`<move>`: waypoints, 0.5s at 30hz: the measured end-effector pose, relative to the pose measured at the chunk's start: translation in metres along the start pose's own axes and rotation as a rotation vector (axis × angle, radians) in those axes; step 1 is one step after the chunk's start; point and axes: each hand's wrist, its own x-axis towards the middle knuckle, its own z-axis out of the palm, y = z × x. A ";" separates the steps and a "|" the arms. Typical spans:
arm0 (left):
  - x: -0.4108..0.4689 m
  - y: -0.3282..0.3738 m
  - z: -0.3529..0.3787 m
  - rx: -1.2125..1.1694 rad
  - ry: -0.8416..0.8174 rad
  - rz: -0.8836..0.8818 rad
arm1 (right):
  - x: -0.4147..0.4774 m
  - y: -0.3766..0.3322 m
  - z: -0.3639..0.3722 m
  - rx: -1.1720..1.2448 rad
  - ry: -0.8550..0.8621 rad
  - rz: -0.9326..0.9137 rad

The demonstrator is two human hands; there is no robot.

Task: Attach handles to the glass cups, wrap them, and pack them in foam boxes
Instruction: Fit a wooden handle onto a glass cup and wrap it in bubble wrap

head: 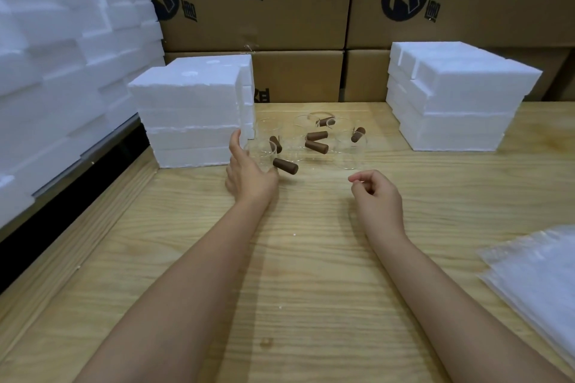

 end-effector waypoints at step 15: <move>-0.091 0.033 -0.003 -0.280 -0.146 0.271 | -0.033 -0.014 0.001 0.227 -0.095 -0.146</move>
